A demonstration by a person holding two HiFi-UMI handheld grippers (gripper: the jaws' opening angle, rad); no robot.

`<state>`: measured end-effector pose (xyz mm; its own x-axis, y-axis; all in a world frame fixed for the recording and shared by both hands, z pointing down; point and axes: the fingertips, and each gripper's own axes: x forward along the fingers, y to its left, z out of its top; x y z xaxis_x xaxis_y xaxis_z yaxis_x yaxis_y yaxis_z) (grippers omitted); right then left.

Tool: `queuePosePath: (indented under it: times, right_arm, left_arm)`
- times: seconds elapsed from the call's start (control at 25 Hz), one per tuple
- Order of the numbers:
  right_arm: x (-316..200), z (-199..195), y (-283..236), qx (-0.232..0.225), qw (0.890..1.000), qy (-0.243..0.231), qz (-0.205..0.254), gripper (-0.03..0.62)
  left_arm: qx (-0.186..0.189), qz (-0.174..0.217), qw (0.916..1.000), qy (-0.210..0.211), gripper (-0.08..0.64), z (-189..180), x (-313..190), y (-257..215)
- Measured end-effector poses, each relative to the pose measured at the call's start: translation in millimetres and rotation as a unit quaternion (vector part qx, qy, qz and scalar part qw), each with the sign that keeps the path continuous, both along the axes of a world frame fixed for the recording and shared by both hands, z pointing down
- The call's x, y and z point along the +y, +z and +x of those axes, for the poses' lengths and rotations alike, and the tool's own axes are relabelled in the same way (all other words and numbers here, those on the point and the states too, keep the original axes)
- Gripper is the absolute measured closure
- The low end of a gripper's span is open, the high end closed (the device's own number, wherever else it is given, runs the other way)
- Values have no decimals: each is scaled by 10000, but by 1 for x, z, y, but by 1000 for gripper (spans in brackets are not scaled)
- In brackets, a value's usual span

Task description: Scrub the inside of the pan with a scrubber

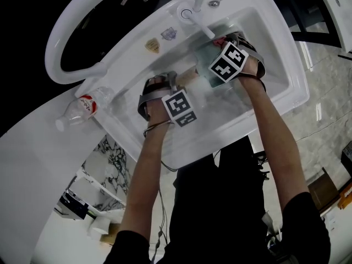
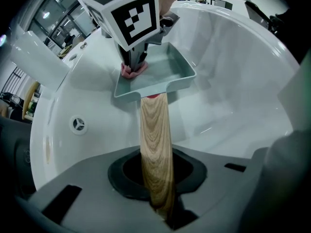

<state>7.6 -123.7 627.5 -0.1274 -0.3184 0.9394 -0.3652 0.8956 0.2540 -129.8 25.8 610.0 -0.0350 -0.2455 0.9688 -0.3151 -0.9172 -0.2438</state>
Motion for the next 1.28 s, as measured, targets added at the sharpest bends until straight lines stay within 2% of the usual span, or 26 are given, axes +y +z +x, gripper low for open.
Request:
queuePosePath:
  times: [0.16, 0.32, 0.4, 0.64, 0.84, 1.04, 1.12, 1.28]
  right_arm:
    - [24, -44, -7, -752, 9964, -252, -295, 551]
    - [34, -65, -13, -1471, 9868, 159, -661, 549]
    - [39, -72, -15, -1613, 9840, 126, -745, 549]
    - [49, -82, -16, -1704, 9813, -34, -889, 549]
    - [68, -75, -17, -1864, 9690, -170, -1616, 551]
    - [96, -62, -19, -1745, 9527, -634, -2406, 549]
    - [105, -58, -19, -1654, 9500, -840, -2511, 551]
    - [122, -51, -19, -1303, 9433, -1567, -2619, 549]
  left_arm:
    - [-6, -11, 10000, 8, 476, 0, 1, 0]
    - [6, -26, 10000, 16, 476, 1, 0, 0]
    - [3, -23, 10000, 13, 476, 1, 0, 0]
    - [-158, 78, 9997, -146, 477, -1, -2, 1]
    - [-272, 101, 9991, -304, 483, -4, -5, 3]
    - [-318, 35, 9985, -433, 485, -5, -6, 3]
    - [-329, 42, 9984, -453, 485, -5, -6, 2]
    - [-329, 83, 9983, -480, 485, -5, -7, 3]
